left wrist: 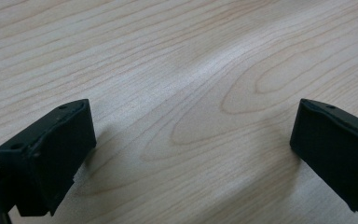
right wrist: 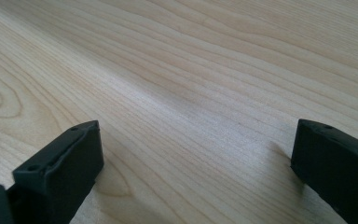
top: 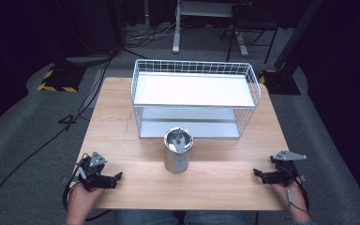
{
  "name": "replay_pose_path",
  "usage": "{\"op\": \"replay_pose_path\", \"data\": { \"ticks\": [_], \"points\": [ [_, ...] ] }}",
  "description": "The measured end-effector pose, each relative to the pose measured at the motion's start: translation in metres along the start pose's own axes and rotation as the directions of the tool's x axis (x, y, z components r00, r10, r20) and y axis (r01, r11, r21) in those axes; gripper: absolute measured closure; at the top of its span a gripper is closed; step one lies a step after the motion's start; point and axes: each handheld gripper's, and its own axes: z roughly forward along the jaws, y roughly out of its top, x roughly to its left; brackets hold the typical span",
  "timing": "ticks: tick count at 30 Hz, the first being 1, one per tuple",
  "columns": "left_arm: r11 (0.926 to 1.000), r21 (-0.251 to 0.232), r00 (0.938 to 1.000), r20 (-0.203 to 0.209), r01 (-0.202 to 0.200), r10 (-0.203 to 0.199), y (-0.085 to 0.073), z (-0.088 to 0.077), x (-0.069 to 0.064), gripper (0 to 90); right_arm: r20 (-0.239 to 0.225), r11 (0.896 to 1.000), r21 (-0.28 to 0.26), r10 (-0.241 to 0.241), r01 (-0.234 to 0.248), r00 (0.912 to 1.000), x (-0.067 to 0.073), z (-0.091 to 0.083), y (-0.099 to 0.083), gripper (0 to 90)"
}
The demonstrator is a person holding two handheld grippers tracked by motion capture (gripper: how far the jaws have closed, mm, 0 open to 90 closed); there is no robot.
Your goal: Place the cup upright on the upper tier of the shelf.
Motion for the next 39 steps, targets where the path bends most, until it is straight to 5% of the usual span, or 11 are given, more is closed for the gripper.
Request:
{"op": "replay_pose_path", "data": {
  "ticks": [8,16,19,22,23,24,31,39],
  "points": [
    [0.9998,-0.01,0.9998,-0.005,0.017,-0.017,0.002,-0.004,-0.001,0.0,0.01,1.0,-0.008,0.008,-0.008,0.9999,-0.001,0.0,0.0,4.3],
    [0.9908,-0.133,0.9992,0.035,0.024,-0.019,0.012,-0.026,-0.008,0.0,0.01,1.0,-0.009,0.008,-0.008,0.9999,-0.001,0.0,0.0,4.4],
    [0.9801,-0.197,0.9985,0.053,0.023,-0.013,0.015,-0.035,-0.012,0.0,0.014,1.0,-0.009,0.014,-0.014,0.9998,0.0,-0.001,0.0,4.8],
    [0.9609,-0.275,0.9966,0.081,0.033,-0.01,0.018,-0.045,-0.016,0.0,0.014,1.0,-0.009,0.013,-0.013,0.9998,-0.001,-0.001,0.0,4.8],
    [0.9609,-0.275,0.9966,0.081,0.033,-0.01,0.018,-0.045,-0.016,0.0,0.014,1.0,-0.009,0.013,-0.013,0.9998,-0.001,-0.001,0.0,4.8],
    [0.9497,-0.311,0.9959,0.09,0.036,-0.009,0.019,-0.05,-0.018,0.0,0.014,1.0,-0.009,0.013,-0.013,0.9998,-0.001,-0.001,0.0,4.8],
    [0.9209,-0.389,0.9952,0.097,0.026,0.013,0.024,-0.059,-0.023,0.0,0.013,1.0,-0.009,0.013,-0.013,0.9998,-0.001,-0.001,0.0,4.9],
    [0.9102,-0.413,0.9921,0.122,0.023,0.03,0.029,-0.063,-0.029,0.0,0.016,1.0,-0.01,0.017,-0.017,0.9997,-0.001,-0.001,0.0,5.4]
  ]
}}
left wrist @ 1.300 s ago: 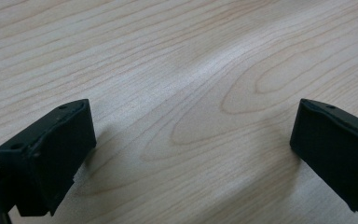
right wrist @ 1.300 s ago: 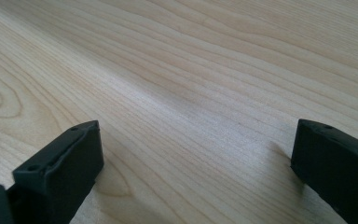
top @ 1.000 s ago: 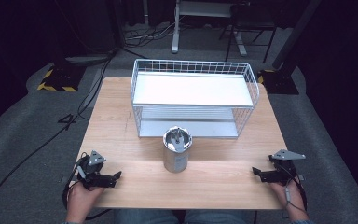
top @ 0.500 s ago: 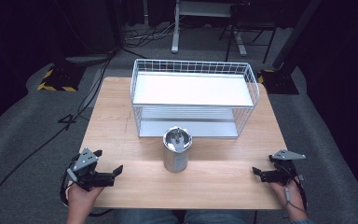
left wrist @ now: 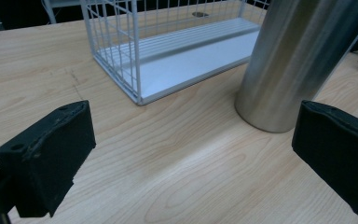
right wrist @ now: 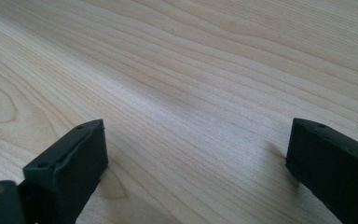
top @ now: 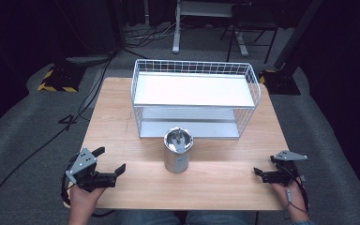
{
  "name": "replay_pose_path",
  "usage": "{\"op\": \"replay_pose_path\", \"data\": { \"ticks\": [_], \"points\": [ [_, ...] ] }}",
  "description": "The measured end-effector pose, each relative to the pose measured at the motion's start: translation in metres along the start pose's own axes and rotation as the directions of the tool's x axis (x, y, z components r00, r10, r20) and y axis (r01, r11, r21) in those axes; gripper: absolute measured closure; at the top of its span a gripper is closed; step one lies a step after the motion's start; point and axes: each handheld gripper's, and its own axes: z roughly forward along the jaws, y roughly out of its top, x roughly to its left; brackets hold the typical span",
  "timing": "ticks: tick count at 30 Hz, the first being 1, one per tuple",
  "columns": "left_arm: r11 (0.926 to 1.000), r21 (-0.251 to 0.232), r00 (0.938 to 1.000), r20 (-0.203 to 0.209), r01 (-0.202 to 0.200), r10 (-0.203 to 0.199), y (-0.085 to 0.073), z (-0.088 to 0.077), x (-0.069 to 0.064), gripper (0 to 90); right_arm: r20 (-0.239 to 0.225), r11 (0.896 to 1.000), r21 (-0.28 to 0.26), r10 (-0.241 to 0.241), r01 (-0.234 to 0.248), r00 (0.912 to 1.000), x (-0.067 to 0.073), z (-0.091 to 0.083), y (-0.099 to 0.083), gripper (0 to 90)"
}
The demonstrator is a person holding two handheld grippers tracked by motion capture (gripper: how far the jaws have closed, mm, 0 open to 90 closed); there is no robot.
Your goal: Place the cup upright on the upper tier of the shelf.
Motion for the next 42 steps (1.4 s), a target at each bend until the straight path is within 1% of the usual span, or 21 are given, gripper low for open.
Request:
{"op": "replay_pose_path", "data": {
  "ticks": [4,5,6,7,10,11,12,14,15,16,17,20,21,22,25,30,31,33,36,37,42],
  "points": [
    [0.9998,-0.015,0.9997,0.022,-0.008,0.009,0.005,0.001,-0.005,0.0,0.0,1.0,0.0,0.0,0.0,1.0,0.0,0.0,0.0,5.5],
    [0.9996,-0.029,0.999,0.044,-0.006,0.007,0.008,0.003,-0.007,0.0,0.0,1.0,0.0,0.0,0.0,1.0,0.0,0.0,0.0,5.4],
    [0.9996,-0.029,0.999,0.044,-0.006,0.007,0.008,0.003,-0.007,0.0,0.0,1.0,0.0,0.0,0.0,1.0,0.0,0.0,0.0,5.4],
    [0.9991,-0.04,0.9978,0.066,0.01,-0.008,0.01,0.004,-0.008,0.0,0.0,1.0,0.0,0.0,0.0,1.0,0.0,0.0,0.0,5.5],
    [0.9971,-0.07,0.9944,0.104,0.028,-0.021,0.015,0.006,-0.009,0.0,0.0,1.0,0.0,0.0,0.0,1.0,0.0,0.0,0.0,5.5],
    [0.996,-0.08,0.9915,0.127,0.038,-0.028,0.019,0.008,-0.011,0.0,0.0,1.0,-0.001,0.0,0.0,1.0,0.0,0.0,0.0,5.5],
    [0.996,-0.08,0.9915,0.127,0.038,-0.028,0.019,0.008,-0.011,0.0,0.0,1.0,-0.001,0.0,0.0,1.0,0.0,0.0,0.0,5.5],
    [0.9954,-0.09,0.9901,0.139,0.033,-0.02,0.023,0.011,-0.014,0.0,0.0,1.0,0.0,0.0,0.0,1.0,0.0,0.0,0.0,5.5],
    [0.9955,-0.093,0.9885,0.152,0.018,-0.003,0.027,0.015,-0.018,0.0,0.0,1.0,-0.001,0.0,0.0,1.0,0.0,0.0,0.0,5.5],
    [0.9955,-0.093,0.9885,0.152,0.018,-0.003,0.027,0.015,-0.018,0.0,0.001,1.0,-0.001,0.0,0.0,1.0,0.0,0.0,0.0,5.6],
    [0.9959,-0.091,0.9871,0.159,-0.003,0.018,0.032,0.021,-0.023,0.0,0.001,1.0,-0.001,0.0,0.0,1.0,0.0,0.0,0.0,5.6],
    [0.9958,-0.09,0.9849,0.17,-0.017,0.032,0.036,0.026,-0.028,0.0,0.001,1.0,-0.001,0.0,0.0,1.0,0.0,0.0,0.0,5.6],
    [0.9956,-0.09,0.9821,0.184,-0.027,0.043,0.04,0.032,-0.032,0.0,0.001,1.0,-0.001,0.0,0.0,1.0,0.0,0.0,0.0,5.6],
    [0.9956,-0.09,0.9821,0.184,-0.027,0.043,0.04,0.032,-0.032,0.0,0.001,1.0,-0.001,0.0,0.0,1.0,0.0,0.0,0.0,5.6],
    [0.9946,-0.098,0.9754,0.214,-0.035,0.055,0.046,0.041,-0.037,0.0,-0.002,1.0,-0.002,-0.001,0.001,1.0,0.0,0.0,0.0,6.3],
    [0.9938,-0.091,0.9685,0.235,-0.064,0.083,0.052,0.056,-0.044,0.0,-0.002,1.0,-0.002,-0.002,0.002,1.0,0.0,0.0,0.0,6.4],
    [0.9932,-0.089,0.9655,0.242,-0.075,0.095,0.054,0.062,-0.048,0.0,-0.002,1.0,-0.002,-0.002,0.002,1.0,0.0,0.0,0.0,6.4],
    [0.9929,-0.092,0.9646,0.245,-0.076,0.096,0.054,0.065,-0.049,0.0,-0.002,1.0,-0.002,-0.002,0.002,1.0,0.0,0.0,0.0,6.4],
    [0.9921,-0.092,0.9596,0.261,-0.084,0.106,0.056,0.074,-0.053,0.0,-0.002,1.0,-0.002,-0.002,0.002,1.0,0.0,0.0,0.0,6.4],
    [0.9918,-0.095,0.956,0.272,-0.086,0.109,0.056,0.079,-0.056,0.0,-0.002,1.0,-0.002,-0.002,0.002,1.0,0.0,0.0,0.0,6.4],
    [0.9913,-0.097,0.9538,0.278,-0.089,0.113,0.056,0.091,-0.06,0.0,-0.002,1.0,-0.002,-0.002,0.002,1.0,0.0,0.0,0.0,6.4]
  ]
}}
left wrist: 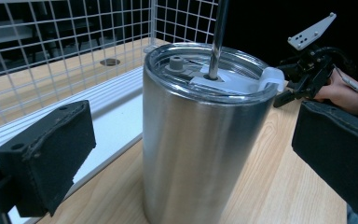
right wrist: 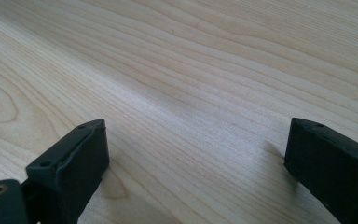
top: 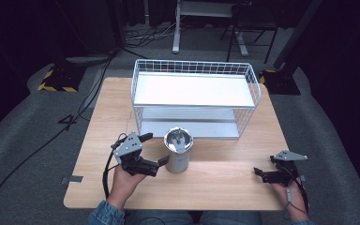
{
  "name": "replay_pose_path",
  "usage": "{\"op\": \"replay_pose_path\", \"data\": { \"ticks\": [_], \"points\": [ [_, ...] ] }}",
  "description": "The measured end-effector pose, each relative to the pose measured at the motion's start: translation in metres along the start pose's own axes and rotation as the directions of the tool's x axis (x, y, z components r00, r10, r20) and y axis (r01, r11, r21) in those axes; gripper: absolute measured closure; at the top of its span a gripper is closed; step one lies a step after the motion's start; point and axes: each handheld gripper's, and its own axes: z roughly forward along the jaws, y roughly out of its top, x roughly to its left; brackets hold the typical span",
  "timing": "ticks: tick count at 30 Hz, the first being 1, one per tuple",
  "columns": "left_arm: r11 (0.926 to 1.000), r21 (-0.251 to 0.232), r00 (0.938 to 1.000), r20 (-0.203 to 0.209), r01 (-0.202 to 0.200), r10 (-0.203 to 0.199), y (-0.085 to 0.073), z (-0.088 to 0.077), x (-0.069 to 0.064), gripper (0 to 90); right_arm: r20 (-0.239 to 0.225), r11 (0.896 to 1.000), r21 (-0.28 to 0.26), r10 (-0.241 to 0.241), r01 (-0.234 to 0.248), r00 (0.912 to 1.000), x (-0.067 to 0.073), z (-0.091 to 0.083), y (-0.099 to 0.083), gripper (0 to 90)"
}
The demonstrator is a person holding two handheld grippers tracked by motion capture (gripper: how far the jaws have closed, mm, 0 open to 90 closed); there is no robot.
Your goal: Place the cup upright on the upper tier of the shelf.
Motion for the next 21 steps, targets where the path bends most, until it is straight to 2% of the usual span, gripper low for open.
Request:
{"op": "replay_pose_path", "data": {
  "ticks": [9,21],
  "points": [
    [0.9999,0.01,0.9994,0.033,-0.002,0.002,-0.002,0.022,0.0,0.0,0.0,1.0,0.0,0.0,0.0,1.0,0.0,0.0,0.0,6.4],
    [0.9988,0.032,0.9988,0.034,-0.036,0.035,-0.008,0.046,-0.005,0.0,0.0,1.0,0.0,0.0,0.0,1.0,0.0,0.0,0.0,6.4]
  ]
}}
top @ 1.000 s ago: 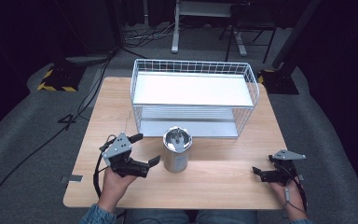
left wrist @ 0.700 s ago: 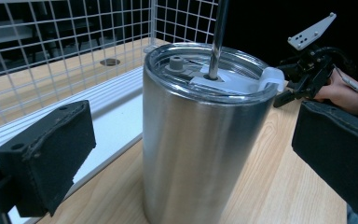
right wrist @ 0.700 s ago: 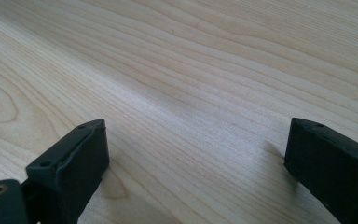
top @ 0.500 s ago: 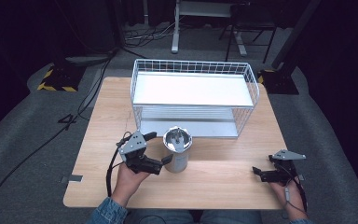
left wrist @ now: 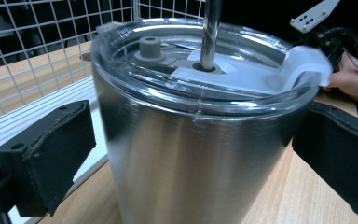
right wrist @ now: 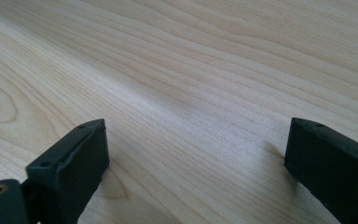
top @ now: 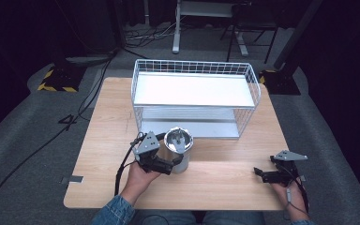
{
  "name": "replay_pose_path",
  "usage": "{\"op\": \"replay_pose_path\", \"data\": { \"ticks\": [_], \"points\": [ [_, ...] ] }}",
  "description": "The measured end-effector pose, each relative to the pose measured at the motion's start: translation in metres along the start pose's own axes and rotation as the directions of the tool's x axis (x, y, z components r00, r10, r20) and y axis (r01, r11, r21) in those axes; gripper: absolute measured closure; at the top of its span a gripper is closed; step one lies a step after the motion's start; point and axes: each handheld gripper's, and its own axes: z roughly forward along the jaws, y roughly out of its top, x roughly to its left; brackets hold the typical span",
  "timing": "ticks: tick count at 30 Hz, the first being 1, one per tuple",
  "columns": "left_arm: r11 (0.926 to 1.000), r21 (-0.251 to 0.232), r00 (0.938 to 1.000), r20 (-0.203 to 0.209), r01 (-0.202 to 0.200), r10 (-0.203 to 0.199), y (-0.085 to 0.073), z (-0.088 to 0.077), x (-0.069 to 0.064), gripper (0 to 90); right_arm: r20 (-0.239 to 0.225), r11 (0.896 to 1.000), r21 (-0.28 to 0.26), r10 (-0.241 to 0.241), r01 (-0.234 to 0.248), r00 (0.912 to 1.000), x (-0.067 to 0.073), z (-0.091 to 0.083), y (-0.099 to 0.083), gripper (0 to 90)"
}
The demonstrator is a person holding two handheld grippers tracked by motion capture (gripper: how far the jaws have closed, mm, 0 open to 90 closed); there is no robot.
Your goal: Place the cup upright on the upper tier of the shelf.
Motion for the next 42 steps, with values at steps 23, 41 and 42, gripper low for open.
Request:
{"op": "replay_pose_path", "data": {
  "ticks": [23,41,42],
  "points": [
    [0.9997,0.025,0.9998,-0.021,-0.006,0.006,-0.006,0.027,-0.001,0.1,0.004,1.0,-0.002,0.002,-0.002,1.0,0.0,0.0,0.0,7.1],
    [0.9992,0.031,0.9992,-0.031,-0.025,0.026,-0.008,0.031,-0.002,3.2,0.01,1.0,-0.007,0.002,-0.002,0.9999,0.0,0.0,0.0,8.4],
    [0.9991,0.031,0.999,-0.032,-0.029,0.03,-0.008,0.031,-0.002,3.2,0.01,1.0,-0.007,0.002,-0.002,0.9999,0.0,0.0,0.0,8.4]
  ]
}}
